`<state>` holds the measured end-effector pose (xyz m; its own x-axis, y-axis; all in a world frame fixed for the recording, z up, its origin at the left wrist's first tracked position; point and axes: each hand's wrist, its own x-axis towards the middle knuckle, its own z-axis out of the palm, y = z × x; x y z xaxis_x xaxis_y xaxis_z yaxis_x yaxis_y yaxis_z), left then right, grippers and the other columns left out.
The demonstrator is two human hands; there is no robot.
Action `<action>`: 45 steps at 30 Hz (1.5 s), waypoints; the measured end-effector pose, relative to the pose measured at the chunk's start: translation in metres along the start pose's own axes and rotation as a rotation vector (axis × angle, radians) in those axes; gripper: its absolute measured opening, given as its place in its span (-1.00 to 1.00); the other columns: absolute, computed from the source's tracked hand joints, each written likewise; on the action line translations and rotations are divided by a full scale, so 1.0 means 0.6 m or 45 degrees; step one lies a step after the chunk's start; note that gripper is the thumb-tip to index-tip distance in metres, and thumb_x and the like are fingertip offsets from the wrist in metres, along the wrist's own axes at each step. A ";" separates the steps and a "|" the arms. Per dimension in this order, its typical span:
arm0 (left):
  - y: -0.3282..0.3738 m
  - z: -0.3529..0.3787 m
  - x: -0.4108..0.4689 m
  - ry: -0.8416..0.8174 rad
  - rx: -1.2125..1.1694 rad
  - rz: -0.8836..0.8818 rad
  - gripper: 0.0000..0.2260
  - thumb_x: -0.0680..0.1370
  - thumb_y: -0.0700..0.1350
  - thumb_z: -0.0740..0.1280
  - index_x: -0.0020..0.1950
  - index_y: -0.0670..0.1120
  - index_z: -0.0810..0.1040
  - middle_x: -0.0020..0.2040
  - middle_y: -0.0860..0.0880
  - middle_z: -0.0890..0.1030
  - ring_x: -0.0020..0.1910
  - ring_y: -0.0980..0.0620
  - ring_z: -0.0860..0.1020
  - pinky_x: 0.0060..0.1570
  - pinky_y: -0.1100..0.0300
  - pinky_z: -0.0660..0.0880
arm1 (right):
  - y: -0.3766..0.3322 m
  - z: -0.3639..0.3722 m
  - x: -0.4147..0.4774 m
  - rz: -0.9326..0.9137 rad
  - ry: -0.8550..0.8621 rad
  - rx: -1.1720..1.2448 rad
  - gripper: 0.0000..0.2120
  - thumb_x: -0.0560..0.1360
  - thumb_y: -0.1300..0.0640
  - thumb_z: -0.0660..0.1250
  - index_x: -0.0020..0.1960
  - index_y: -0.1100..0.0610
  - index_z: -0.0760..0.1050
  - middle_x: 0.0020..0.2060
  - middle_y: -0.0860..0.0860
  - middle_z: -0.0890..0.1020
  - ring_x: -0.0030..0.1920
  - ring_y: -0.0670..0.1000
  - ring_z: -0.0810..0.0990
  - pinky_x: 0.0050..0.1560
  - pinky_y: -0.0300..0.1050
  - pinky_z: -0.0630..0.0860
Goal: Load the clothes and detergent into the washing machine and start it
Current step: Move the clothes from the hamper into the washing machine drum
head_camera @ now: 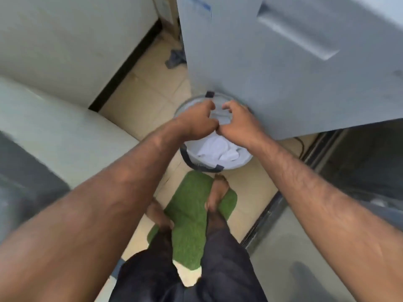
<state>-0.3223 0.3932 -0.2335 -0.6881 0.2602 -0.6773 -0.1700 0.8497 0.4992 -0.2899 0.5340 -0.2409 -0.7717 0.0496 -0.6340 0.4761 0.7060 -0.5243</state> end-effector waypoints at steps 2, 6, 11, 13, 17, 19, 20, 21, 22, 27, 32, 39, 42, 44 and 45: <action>-0.042 0.076 0.072 -0.063 -0.021 -0.086 -0.48 0.61 -0.12 0.33 0.56 -0.14 0.34 0.51 -0.19 0.43 0.44 -0.16 0.45 0.35 0.07 0.41 | 0.071 0.050 0.063 0.061 -0.074 -0.037 -0.35 0.47 0.08 0.47 0.52 -0.01 0.37 0.48 0.04 0.41 0.20 0.02 0.52 0.10 -0.15 0.41; -0.127 0.212 0.198 -0.160 -0.005 -0.202 -0.45 0.59 -0.11 0.34 0.56 -0.15 0.32 0.51 -0.22 0.43 0.43 -0.20 0.45 0.37 0.03 0.42 | 0.207 0.149 0.171 0.159 -0.188 -0.090 -0.29 0.45 0.08 0.48 0.54 0.00 0.33 0.47 0.07 0.38 0.34 0.10 0.53 0.17 -0.09 0.49; -0.220 0.344 0.332 -0.248 0.090 -0.270 -0.44 0.58 -0.09 0.30 0.57 -0.13 0.28 0.49 -0.22 0.41 0.39 -0.26 0.46 0.26 -0.03 0.42 | 0.347 0.255 0.297 0.211 -0.321 -0.240 -0.14 0.38 0.06 0.54 0.59 -0.02 0.23 0.50 0.07 0.33 0.40 0.16 0.48 0.30 0.16 0.56; -0.249 0.385 0.385 -0.275 0.148 -0.277 -0.43 0.59 -0.09 0.31 0.58 -0.12 0.25 0.50 -0.21 0.37 0.40 -0.28 0.45 0.30 -0.08 0.44 | 0.391 0.290 0.354 0.181 -0.334 -0.309 -0.11 0.38 0.05 0.55 0.61 -0.03 0.21 0.51 0.07 0.32 0.45 0.17 0.42 0.35 0.16 0.51; -0.291 0.447 0.469 -0.323 0.240 -0.339 -0.35 0.58 -0.05 0.36 0.61 -0.08 0.18 0.51 -0.21 0.34 0.39 -0.30 0.46 0.15 -0.05 0.42 | 0.456 0.353 0.444 0.147 -0.369 -0.550 0.02 0.33 -0.03 0.61 0.63 -0.07 0.13 0.54 0.07 0.28 0.52 0.21 0.32 0.36 0.20 0.45; -0.313 0.473 0.507 -0.351 0.257 -0.378 -0.26 0.54 0.01 0.44 0.61 -0.08 0.15 0.47 -0.26 0.38 0.34 -0.32 0.49 0.08 -0.03 0.42 | 0.482 0.384 0.479 0.181 -0.421 -0.697 0.18 0.27 -0.12 0.67 0.66 -0.14 0.00 0.61 0.05 0.14 0.59 0.24 0.17 0.39 0.31 0.41; -0.323 0.484 0.520 -0.377 0.268 -0.400 -0.21 0.51 0.03 0.48 0.61 -0.08 0.12 0.44 -0.28 0.42 0.30 -0.33 0.52 0.07 -0.04 0.45 | 0.492 0.398 0.489 0.210 -0.447 -0.748 0.24 0.25 -0.14 0.68 0.66 -0.17 -0.07 0.64 0.04 0.06 0.62 0.27 0.09 0.40 0.39 0.39; -0.334 0.496 0.535 -0.406 0.278 -0.424 -0.14 0.49 0.04 0.50 0.63 -0.07 0.06 0.42 -0.29 0.45 0.28 -0.33 0.53 0.10 -0.07 0.48 | 0.503 0.412 0.502 0.241 -0.465 -0.773 0.29 0.24 -0.14 0.69 0.67 -0.19 -0.14 0.66 0.04 -0.02 0.63 0.29 0.01 0.41 0.45 0.36; -0.344 0.506 0.548 -0.436 0.292 -0.450 -0.06 0.48 0.05 0.52 0.65 -0.06 -0.02 0.42 -0.30 0.46 0.29 -0.34 0.53 0.15 -0.10 0.51 | 0.511 0.424 0.514 0.271 -0.479 -0.784 0.33 0.25 -0.13 0.69 0.66 -0.20 -0.21 0.67 0.04 -0.08 0.65 0.31 -0.05 0.42 0.50 0.33; -0.397 0.545 0.594 -0.476 0.328 -0.522 0.23 0.42 0.12 0.58 0.67 -0.01 -0.36 0.52 -0.35 0.37 0.44 -0.34 0.44 0.37 -0.11 0.46 | 0.523 0.473 0.553 0.285 -0.460 -0.780 0.43 0.25 -0.09 0.71 0.65 -0.22 -0.36 0.69 0.06 -0.23 0.65 0.38 -0.18 0.40 0.54 0.34; -0.440 0.575 0.620 -0.444 0.160 -0.525 0.27 0.38 0.14 0.62 0.66 0.09 -0.36 0.59 -0.34 0.27 0.52 -0.35 0.36 0.48 -0.18 0.35 | 0.534 0.499 0.580 0.205 -0.405 -0.754 0.31 0.30 -0.15 0.66 0.66 -0.25 -0.26 0.68 0.08 -0.08 0.65 0.37 -0.04 0.41 0.43 0.38; -0.454 0.629 0.630 -0.268 -0.201 -0.499 0.11 0.42 0.03 0.59 0.69 0.13 -0.16 0.53 -0.27 0.33 0.47 -0.31 0.40 0.46 -0.11 0.38 | 0.561 0.524 0.603 0.104 -0.170 -0.761 -0.14 0.35 -0.14 0.57 0.54 -0.14 0.24 0.42 0.09 0.35 0.41 0.27 0.35 -0.03 0.09 0.42; -0.448 0.632 0.634 -0.152 -0.467 -0.548 -0.05 0.41 0.01 0.57 0.65 0.08 0.07 0.43 -0.17 0.45 0.35 -0.25 0.50 0.35 -0.16 0.51 | 0.560 0.528 0.609 0.131 -0.078 -0.607 -0.33 0.41 0.00 0.53 0.45 -0.05 0.35 0.32 0.09 0.46 0.32 0.26 0.46 -0.05 0.02 0.38; -0.441 0.622 0.621 -0.125 -0.629 -0.550 -0.12 0.32 0.00 0.57 0.56 0.06 0.21 0.37 -0.12 0.48 0.28 -0.20 0.55 0.23 -0.16 0.59 | 0.553 0.527 0.604 0.128 -0.045 -0.531 -0.42 0.44 0.04 0.49 0.41 -0.03 0.39 0.27 0.09 0.50 0.27 0.26 0.52 -0.02 0.01 0.40; -0.438 0.617 0.613 -0.117 -0.679 -0.544 -0.13 0.26 0.00 0.54 0.52 0.06 0.26 0.34 -0.12 0.49 0.25 -0.19 0.56 0.13 -0.13 0.63 | 0.548 0.524 0.599 0.123 -0.032 -0.502 -0.44 0.44 0.03 0.47 0.39 -0.02 0.40 0.26 0.09 0.51 0.25 0.26 0.54 0.00 0.01 0.41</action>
<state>-0.2698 0.4352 -0.8138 -0.4250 0.0107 -0.9051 -0.7532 0.5505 0.3601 -0.2779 0.5620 -0.8198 -0.7183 0.1150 -0.6861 0.3440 0.9160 -0.2066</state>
